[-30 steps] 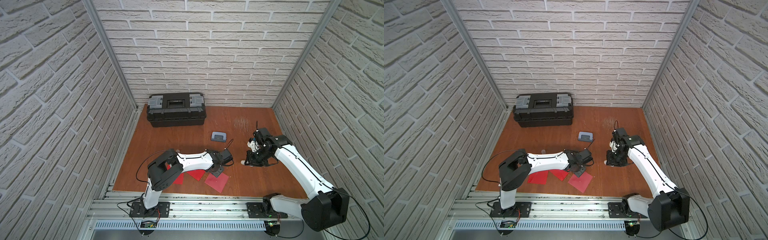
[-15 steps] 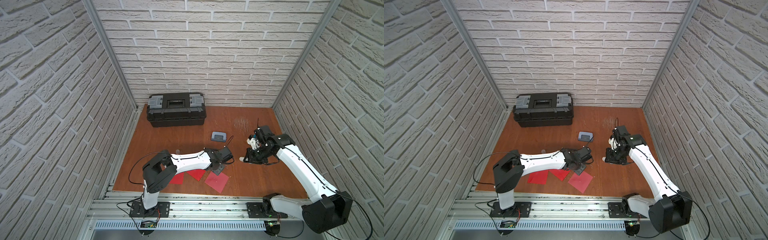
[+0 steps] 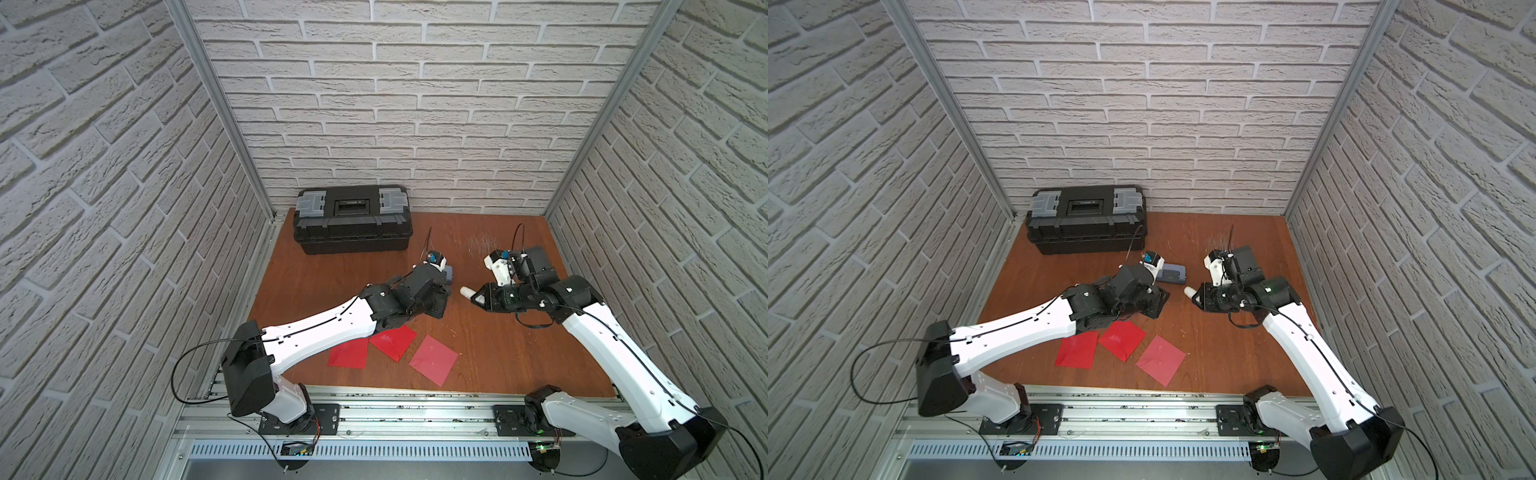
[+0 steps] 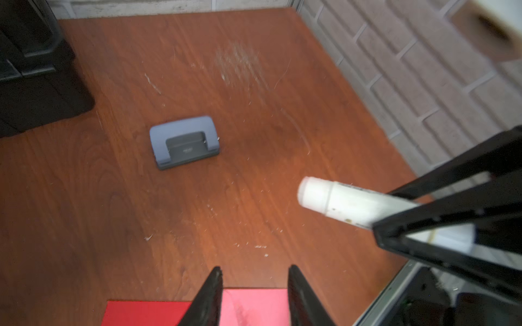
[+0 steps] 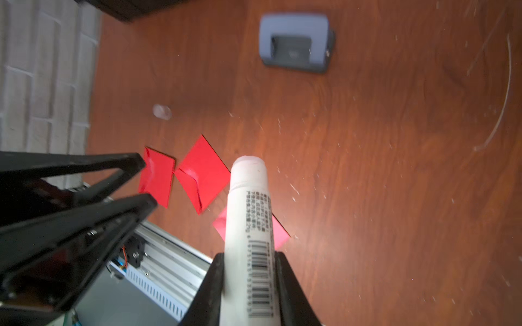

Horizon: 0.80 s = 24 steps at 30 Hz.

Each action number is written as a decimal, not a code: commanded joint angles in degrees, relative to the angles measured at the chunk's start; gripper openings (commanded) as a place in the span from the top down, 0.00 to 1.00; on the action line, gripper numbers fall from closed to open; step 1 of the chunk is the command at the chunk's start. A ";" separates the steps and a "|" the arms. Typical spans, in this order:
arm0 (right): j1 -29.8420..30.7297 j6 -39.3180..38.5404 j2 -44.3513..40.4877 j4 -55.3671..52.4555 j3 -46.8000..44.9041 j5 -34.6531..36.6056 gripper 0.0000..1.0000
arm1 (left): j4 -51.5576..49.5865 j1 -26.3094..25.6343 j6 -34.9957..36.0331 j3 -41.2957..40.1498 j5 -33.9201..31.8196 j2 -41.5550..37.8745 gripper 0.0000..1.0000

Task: Seal the envelope with a glue stick
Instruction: Seal the envelope at the center of the board.

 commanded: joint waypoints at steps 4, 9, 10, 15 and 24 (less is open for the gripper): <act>3.72 3.27 -6.84 22.61 -1.77 2.40 0.97 | 13.65 2.03 -9.57 -1.52 2.29 -5.38 0.52; 8.21 1.21 -10.87 37.24 -3.73 8.76 0.97 | 22.77 1.38 -13.97 -3.88 -1.09 -9.88 0.42; 8.87 0.88 -11.62 40.71 -4.49 9.52 0.97 | 25.43 1.36 -14.82 -4.98 -1.27 -10.81 0.42; 11.57 -2.86 -14.47 62.33 -10.82 11.65 0.97 | 33.14 1.36 -15.70 -5.96 -0.67 -13.88 0.41; 13.26 -8.21 -11.81 79.38 -13.97 6.28 0.97 | 45.46 0.13 -12.85 -6.73 5.58 -14.65 0.43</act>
